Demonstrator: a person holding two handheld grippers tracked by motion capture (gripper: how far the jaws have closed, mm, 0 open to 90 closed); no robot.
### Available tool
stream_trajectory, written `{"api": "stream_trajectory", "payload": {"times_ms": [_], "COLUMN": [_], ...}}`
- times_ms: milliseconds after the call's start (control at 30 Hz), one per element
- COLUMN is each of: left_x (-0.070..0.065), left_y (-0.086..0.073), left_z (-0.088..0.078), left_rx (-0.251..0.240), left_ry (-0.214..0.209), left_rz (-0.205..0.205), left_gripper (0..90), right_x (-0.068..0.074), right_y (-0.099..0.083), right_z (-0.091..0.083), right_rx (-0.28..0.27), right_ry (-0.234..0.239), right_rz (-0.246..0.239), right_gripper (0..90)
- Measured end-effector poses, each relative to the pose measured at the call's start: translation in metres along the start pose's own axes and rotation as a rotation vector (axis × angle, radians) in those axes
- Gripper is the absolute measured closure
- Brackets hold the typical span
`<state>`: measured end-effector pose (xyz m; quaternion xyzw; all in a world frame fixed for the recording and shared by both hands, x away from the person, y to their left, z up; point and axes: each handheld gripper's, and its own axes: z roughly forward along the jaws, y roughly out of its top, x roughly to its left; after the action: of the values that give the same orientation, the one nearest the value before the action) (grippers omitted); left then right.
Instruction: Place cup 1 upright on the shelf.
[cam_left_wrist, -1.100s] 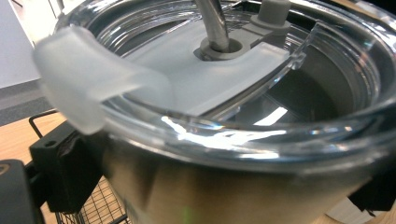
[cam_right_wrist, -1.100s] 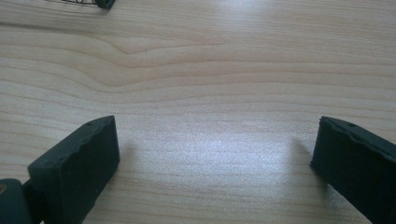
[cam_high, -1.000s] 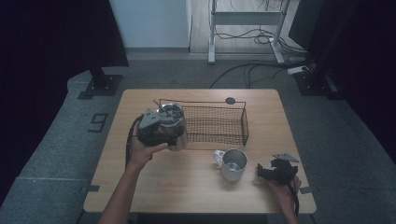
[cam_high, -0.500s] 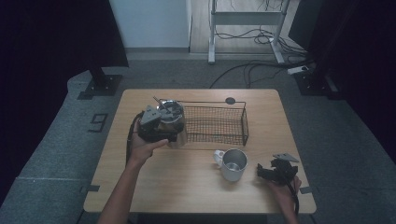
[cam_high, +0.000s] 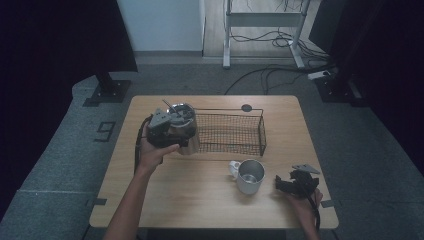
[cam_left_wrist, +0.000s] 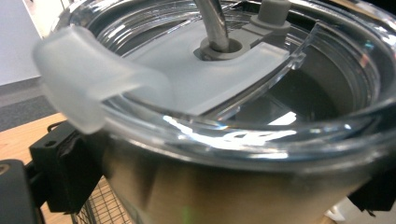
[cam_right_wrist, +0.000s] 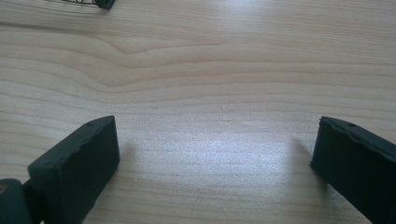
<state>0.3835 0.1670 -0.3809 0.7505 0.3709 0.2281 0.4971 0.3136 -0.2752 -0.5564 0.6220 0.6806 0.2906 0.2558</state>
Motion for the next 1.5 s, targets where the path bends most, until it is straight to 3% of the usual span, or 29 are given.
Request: {"api": "stream_trajectory", "payload": {"times_ms": [1500], "left_x": [0.008], "left_y": [0.026], "left_z": [0.031], "left_rx": [0.023], "left_ry": [0.018], "left_rz": [0.011], "left_gripper": [4.2], "right_x": [0.0], "right_y": [0.0], "right_z": [0.0], "right_rx": [-0.005], "right_ry": [-0.001], "right_rz": [-0.002], "right_gripper": [0.4]}}
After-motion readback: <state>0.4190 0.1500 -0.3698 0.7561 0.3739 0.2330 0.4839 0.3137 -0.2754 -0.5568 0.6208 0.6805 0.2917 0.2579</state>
